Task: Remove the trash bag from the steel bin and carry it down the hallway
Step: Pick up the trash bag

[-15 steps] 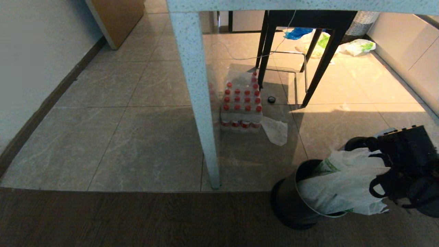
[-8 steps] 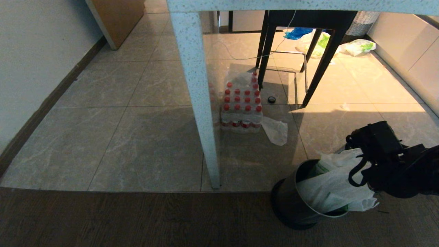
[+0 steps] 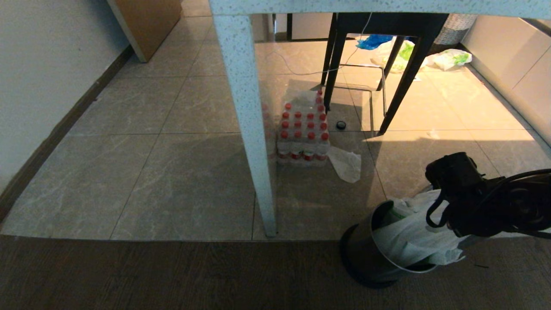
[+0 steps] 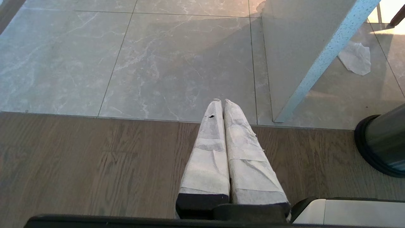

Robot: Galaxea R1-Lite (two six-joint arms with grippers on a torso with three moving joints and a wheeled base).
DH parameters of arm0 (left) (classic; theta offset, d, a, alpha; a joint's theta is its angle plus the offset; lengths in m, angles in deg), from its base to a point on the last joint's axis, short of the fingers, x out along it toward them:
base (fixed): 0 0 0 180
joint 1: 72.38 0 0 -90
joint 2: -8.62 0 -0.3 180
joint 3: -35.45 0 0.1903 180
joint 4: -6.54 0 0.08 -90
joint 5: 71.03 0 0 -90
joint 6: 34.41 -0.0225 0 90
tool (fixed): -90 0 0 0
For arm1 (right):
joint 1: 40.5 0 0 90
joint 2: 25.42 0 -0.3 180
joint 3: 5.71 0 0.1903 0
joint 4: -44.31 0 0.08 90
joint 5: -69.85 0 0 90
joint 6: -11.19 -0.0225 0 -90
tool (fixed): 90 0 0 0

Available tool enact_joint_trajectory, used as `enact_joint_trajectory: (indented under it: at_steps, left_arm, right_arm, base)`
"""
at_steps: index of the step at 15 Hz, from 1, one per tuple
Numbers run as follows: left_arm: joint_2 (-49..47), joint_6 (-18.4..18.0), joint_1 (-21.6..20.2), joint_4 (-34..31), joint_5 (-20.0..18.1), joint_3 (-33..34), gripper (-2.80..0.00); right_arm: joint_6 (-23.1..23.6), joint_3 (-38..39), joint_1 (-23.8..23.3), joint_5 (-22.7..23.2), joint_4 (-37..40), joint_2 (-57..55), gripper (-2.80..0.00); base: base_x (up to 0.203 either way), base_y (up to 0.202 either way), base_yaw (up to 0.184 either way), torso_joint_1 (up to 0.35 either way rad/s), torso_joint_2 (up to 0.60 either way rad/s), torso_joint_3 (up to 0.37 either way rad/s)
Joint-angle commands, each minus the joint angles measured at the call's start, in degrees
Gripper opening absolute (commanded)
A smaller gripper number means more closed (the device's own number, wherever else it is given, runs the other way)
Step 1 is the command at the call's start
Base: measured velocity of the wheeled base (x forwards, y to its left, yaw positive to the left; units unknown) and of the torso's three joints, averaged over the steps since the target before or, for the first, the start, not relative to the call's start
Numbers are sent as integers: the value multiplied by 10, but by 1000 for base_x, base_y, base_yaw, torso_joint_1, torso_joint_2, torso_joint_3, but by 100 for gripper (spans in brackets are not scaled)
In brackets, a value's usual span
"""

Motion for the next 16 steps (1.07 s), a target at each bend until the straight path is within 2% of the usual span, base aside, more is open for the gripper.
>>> enact_joint_trajectory:
  at_steps: [1,7,10,13,16]
  left_arm:
    - [1,0,0,0,0,0,-280]
    - [0,0,0,0,0,0,-280]
    - [0,0,0,0,0,0,-280]
    - [1,0,0,0,0,0,-280]
    - [1,0,0,0,0,0,-280]
  right_arm:
    - [2,1,1,15,2,-17,0]
    - [-6,-12,0,29,-6,-43,0]
    - [-6,-13,0,86,-40,-63,0]
    - [-6,-27,-5,107,-88,-93,0]
    - [-3,-69,-29,115,-98,-125,0]
  base:
    - [0,0,0,0,0,0]
    - [0,0,0,0,0,0]
    - [0,0,0,0,0,0]
    - [0,0,0,0,0,0]
    - [0,0,0,0,0,0]
